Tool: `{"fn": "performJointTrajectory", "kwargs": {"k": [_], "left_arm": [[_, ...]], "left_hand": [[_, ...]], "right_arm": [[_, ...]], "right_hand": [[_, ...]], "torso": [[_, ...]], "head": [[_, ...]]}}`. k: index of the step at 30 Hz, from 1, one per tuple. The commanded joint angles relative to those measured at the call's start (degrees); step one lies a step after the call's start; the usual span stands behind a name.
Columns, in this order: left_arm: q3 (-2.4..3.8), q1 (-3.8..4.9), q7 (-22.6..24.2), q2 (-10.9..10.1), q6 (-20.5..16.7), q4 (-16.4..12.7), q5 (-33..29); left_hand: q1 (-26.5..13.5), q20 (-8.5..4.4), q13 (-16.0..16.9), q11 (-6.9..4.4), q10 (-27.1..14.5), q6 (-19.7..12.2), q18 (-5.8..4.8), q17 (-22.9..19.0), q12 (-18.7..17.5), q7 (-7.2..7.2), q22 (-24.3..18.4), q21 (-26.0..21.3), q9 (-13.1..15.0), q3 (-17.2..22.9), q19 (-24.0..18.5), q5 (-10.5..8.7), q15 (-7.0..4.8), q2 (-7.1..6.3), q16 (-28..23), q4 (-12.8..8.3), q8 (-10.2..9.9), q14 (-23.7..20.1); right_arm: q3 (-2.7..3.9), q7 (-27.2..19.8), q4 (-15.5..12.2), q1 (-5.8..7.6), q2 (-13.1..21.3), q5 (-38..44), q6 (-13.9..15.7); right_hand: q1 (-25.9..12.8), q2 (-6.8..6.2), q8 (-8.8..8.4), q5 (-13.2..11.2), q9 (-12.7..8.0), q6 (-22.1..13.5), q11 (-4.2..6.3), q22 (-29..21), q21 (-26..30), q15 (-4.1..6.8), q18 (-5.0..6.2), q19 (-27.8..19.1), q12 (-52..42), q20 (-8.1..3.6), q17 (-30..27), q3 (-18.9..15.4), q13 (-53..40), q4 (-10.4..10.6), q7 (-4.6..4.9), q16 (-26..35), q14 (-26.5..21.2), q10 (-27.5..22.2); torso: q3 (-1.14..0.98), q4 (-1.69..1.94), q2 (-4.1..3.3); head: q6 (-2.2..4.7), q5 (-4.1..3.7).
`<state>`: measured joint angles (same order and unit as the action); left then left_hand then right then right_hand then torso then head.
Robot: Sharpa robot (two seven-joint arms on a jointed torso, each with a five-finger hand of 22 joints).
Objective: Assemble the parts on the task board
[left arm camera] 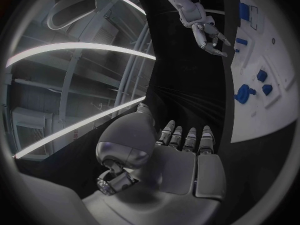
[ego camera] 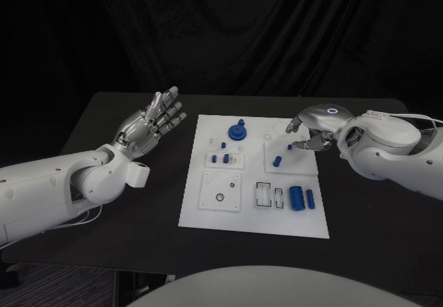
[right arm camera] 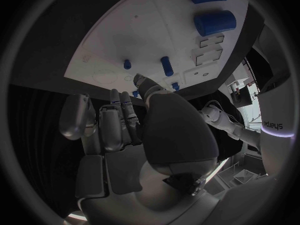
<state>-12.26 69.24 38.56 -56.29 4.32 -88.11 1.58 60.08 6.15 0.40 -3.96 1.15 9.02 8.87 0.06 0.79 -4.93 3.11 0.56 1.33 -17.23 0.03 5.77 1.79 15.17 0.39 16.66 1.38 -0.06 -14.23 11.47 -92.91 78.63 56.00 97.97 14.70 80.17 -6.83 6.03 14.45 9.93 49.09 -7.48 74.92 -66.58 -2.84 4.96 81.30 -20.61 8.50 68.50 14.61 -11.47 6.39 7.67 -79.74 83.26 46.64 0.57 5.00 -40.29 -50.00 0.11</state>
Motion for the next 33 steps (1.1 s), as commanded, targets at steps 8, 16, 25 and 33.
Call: {"fn": "performJointTrajectory", "kwargs": {"k": [8,16,25,33], "left_arm": [[0.06,-0.12,9.1,-0.2,-1.7,-0.1,1.6],[0.06,-0.19,9.9,0.5,-4.6,0.9,3.5],[0.06,-0.38,8.7,1.1,-6.6,1.9,6.2],[0.06,-0.47,8.3,1.5,-7.6,2.3,6.6]], "left_hand": [[3.7,0.05,0.2,-2.05,0.5,0.2,0.22,-0.1,0.3,0.4,-0.2,-0.2,0.0,-0.9,0.2,2.38,-0.61,-1.88,-0.4,0.0,-0.1,0.1],[4.4,-5.87,-0.3,-4.49,-0.9,-4.0,0.0,-0.1,-0.7,-1.07,-1.4,-0.3,-0.5,-1.5,0.1,1.95,-6.23,-2.16,-0.4,0.0,-0.6,0.1],[2.4,-6.81,-0.4,-5.38,-1.1,-8.5,-1.91,-0.1,-0.8,-3.52,-3.0,-0.5,-1.2,-2.4,0.0,-1.81,-5.38,-1.9,-0.4,0.1,-1.3,0.1],[2.0,-11.05,-0.4,-4.43,-1.1,-8.3,-1.18,-0.1,-0.8,-1.41,-3.1,-0.6,-1.1,-2.6,0.0,-1.78,-10.36,-1.97,-0.4,0.0,-1.2,0.1]], "right_arm": [[0.04,-1.7,2.4,-1.56,-1.3,0.7,-0.5],[0.04,-2.4,3.8,-2.44,-1.9,0.7,0.3],[0.05,-2.3,4.4,-2.88,-2.0,0.7,1.1],[0.05,-2.6,5.1,-3.21,-2.4,0.7,1.6]], "right_hand": [[0.5,0.04,0.26,3.4,0.3,3.5,1.09,8.7,-0.6,1.23,-0.23,0.7,2.0,-0.94,-0.4,1.5,2.1,0.2,1.04,-0.2,0.4,5.8],[0.4,-0.19,0.36,4.0,0.5,4.4,0.9,8.7,-0.7,1.14,-0.27,0.8,2.9,-0.99,-0.7,2.2,2.7,0.3,2.21,-0.2,0.4,6.6],[0.8,-0.19,0.72,4.4,0.9,5.5,0.89,8.7,-0.6,1.09,-0.26,0.8,3.7,-0.93,-0.8,3.0,3.2,0.1,2.07,-0.2,0.4,7.1],[0.8,-0.01,1.14,4.9,1.4,6.5,1.08,8.8,-0.6,1.23,-0.25,0.8,4.1,-1.02,-0.8,3.7,3.6,0.0,1.76,-0.2,0.4,8.0]], "torso": [[0.81,-0.02,-0.22],[0.77,0.04,-0.04],[0.8,0.0,0.1],[0.78,-0.01,0.22]], "head": [[0.0,-0.01],[0.0,-0.43],[0.0,-0.69],[0.0,-0.9]]}}
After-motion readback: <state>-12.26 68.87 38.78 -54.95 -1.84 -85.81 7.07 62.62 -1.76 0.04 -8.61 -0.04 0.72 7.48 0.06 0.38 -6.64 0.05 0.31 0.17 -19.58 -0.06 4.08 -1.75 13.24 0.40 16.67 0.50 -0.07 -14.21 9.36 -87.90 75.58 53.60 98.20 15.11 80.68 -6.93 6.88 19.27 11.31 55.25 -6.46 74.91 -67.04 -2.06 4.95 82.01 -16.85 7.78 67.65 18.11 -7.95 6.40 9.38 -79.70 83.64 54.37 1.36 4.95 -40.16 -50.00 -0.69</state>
